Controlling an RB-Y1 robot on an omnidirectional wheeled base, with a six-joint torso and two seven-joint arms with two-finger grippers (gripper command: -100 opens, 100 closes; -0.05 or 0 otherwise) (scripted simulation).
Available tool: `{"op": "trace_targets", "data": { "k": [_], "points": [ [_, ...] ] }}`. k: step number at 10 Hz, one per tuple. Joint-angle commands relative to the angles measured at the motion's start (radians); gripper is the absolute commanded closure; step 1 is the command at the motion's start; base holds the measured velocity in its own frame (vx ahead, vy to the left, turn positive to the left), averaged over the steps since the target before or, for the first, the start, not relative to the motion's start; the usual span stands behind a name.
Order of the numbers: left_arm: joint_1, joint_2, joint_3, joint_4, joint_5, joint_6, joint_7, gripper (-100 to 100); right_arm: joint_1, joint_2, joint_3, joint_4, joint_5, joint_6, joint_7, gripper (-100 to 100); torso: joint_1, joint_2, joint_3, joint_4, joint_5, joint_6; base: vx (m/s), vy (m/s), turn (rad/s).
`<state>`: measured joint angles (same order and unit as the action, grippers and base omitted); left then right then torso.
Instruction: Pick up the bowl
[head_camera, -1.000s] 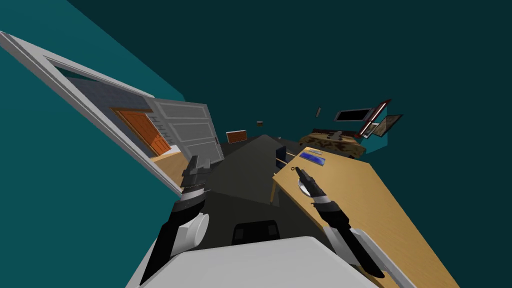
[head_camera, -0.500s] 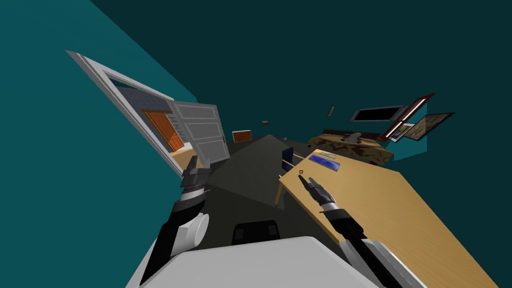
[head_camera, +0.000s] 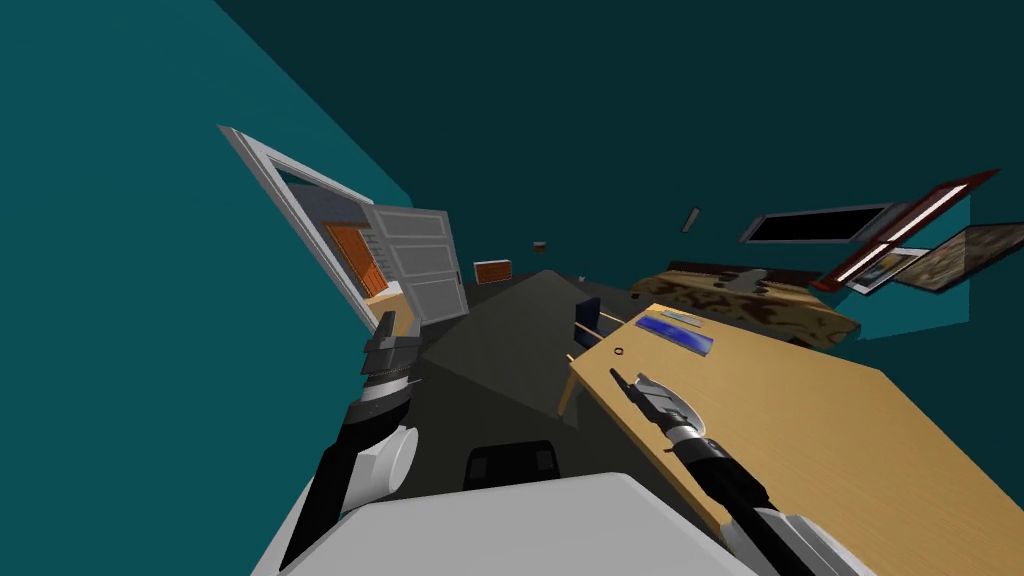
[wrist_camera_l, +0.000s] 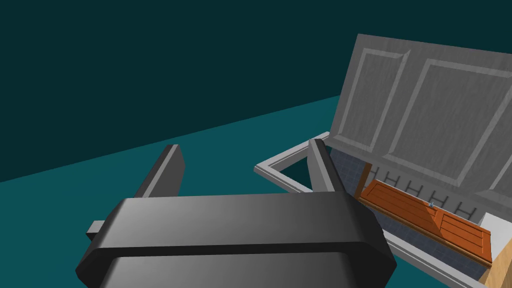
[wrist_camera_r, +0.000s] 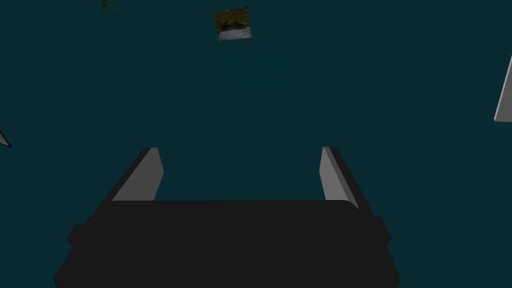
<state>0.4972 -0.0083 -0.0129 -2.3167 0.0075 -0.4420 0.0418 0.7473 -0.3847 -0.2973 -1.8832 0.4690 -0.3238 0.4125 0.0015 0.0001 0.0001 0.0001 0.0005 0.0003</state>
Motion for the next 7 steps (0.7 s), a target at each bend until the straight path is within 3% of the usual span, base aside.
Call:
{"op": "trace_targets", "data": {
  "k": [1, 7],
  "points": [
    [0.000, 0.000, 0.000, 0.000, 0.000, 0.000, 0.000, 0, 0.019, -0.021, -0.019, 0.046, 0.042, 0.020, 0.022, -100, 0.000, 0.000, 0.000, 0.000, 0.000, 0.000, 0.018, 0.030, 0.157],
    [0.000, 0.000, 0.000, 0.000, 0.000, 0.000, 0.000, 0, 0.105, -0.088, -0.074, 0.232, 0.219, 0.081, 0.089, -100, -0.002, -0.001, -0.001, 0.000, 0.000, 0.000, 0.046, 0.021, 0.212]
  ]
}}
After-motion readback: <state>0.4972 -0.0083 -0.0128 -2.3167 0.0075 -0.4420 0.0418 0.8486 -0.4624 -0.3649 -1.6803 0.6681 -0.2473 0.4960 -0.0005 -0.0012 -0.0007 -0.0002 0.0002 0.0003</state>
